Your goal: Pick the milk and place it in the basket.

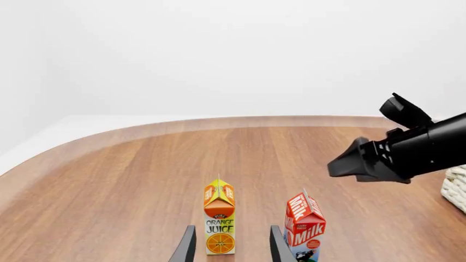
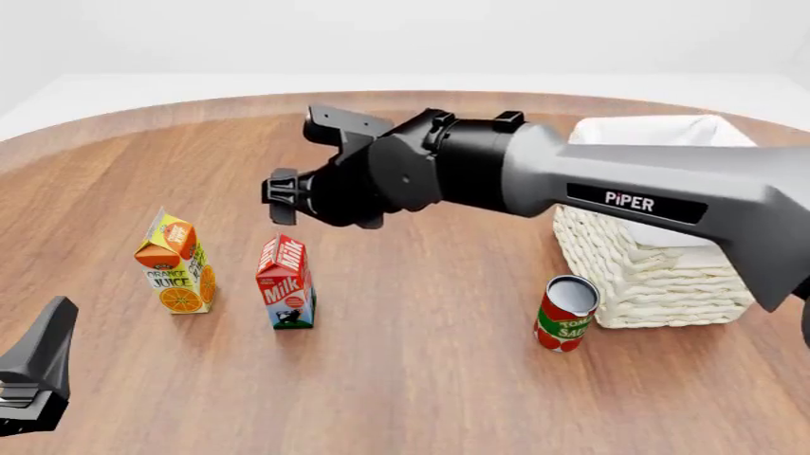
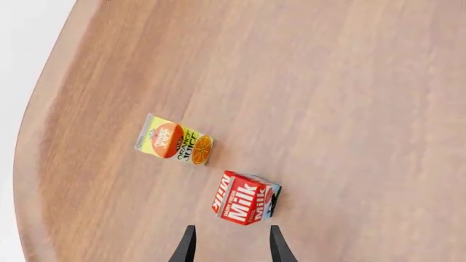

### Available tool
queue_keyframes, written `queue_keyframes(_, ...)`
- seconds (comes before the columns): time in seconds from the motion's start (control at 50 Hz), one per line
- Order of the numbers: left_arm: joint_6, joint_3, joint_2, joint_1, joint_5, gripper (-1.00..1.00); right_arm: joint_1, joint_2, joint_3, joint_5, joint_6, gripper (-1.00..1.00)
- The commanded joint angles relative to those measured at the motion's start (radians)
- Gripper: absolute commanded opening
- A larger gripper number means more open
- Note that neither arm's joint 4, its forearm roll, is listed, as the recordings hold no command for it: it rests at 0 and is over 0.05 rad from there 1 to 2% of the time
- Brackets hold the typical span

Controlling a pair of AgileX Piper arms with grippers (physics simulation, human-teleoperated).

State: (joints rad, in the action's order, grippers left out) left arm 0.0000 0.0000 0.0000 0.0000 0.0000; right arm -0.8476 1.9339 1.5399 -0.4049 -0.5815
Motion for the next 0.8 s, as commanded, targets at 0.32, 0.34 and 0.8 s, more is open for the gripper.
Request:
queue_keyframes(0.32,0.0,0.0,0.0,0.0,0.0,1.0,-0.007,0.085,0.05,0.012,-0.027,1.0)
queue_keyframes(0.34,0.0,0.0,0.0,0.0,0.0,1.0,-0.008,0.087,0.052,0.012,-0.027,1.0)
queue_keyframes(0.8,0.0,0.0,0.0,0.0,0.0,1.0,-0.01,0.153,0.114,0.005,-0.023,1.0)
